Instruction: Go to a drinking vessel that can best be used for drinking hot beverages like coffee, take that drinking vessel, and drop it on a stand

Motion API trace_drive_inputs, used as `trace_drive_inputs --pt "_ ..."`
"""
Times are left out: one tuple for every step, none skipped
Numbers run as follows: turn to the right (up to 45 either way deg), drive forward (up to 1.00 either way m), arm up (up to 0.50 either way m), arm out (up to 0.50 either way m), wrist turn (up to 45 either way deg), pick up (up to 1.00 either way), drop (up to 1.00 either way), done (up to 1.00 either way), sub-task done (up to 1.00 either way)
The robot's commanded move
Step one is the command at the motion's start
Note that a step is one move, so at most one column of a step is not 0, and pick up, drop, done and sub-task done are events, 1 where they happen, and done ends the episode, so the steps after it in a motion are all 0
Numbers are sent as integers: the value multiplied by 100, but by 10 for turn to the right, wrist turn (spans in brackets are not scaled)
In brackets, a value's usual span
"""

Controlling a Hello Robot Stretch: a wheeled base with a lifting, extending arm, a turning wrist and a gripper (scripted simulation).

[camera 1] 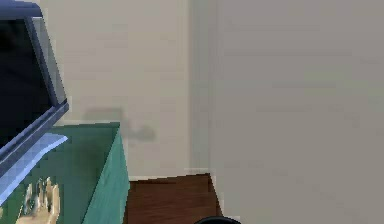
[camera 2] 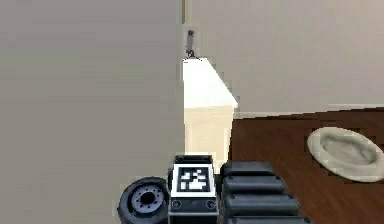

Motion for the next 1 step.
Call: trace_drive_inputs --pt "0 5 0 0 0 0 0 0 0"
